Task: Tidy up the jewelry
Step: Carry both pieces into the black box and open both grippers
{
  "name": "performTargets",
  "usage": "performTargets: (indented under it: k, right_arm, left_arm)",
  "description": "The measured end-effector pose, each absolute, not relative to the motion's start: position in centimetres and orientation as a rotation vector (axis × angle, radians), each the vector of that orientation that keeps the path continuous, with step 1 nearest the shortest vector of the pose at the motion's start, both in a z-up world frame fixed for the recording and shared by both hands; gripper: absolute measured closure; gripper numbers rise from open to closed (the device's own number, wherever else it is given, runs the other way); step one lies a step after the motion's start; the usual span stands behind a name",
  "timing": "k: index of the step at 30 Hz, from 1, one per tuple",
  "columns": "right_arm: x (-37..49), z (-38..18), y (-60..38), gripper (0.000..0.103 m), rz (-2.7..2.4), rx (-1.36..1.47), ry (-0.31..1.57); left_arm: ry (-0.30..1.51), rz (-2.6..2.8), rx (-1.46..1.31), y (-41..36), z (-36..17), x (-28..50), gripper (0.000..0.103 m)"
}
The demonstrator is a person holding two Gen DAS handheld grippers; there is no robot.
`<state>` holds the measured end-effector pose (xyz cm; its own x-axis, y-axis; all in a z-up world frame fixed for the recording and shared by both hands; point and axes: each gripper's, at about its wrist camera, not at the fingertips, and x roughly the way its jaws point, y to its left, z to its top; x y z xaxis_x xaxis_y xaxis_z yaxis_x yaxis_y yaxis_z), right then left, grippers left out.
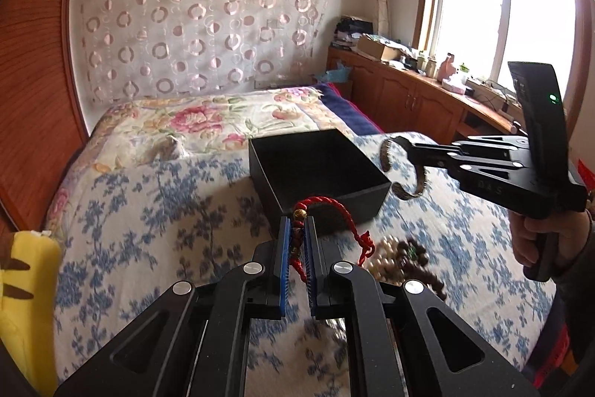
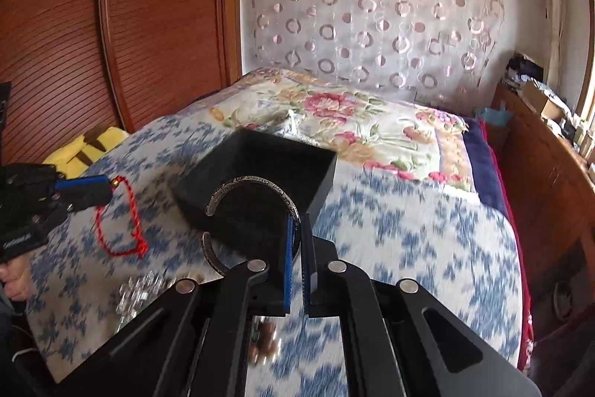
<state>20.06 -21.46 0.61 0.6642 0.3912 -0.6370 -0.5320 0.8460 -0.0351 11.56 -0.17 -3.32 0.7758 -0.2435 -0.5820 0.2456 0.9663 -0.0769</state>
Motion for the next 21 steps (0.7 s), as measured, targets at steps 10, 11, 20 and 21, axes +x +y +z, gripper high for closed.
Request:
performTargets:
  k: [10,11,20,21]
  right_arm:
    - [24.2,-0.8,-18.7,0.098,0.529,-0.271,0.712]
    - [24.6,-1.0,-18.5,0.098,0.538,-0.274,0.728]
    - [24.3,-1.6,-19.4,0.091,0.548,-0.241,0.721]
    - [24.2,-1.5,-19.7,0.091,0.544,-0.233,0.718]
  left_arm:
    - [0.617,-0.240,0.006,0.1,-2.5,14.1,0.096]
    - [0.619,-0.238,0.004,0.1,-2.5,14.4,0.096]
    - [0.645,-0.231,0.003,-0.6,-3.0,16.7,0.096]
    - [0.645,-0.230,0.006,-0.8,-2.9,16.8,0.096]
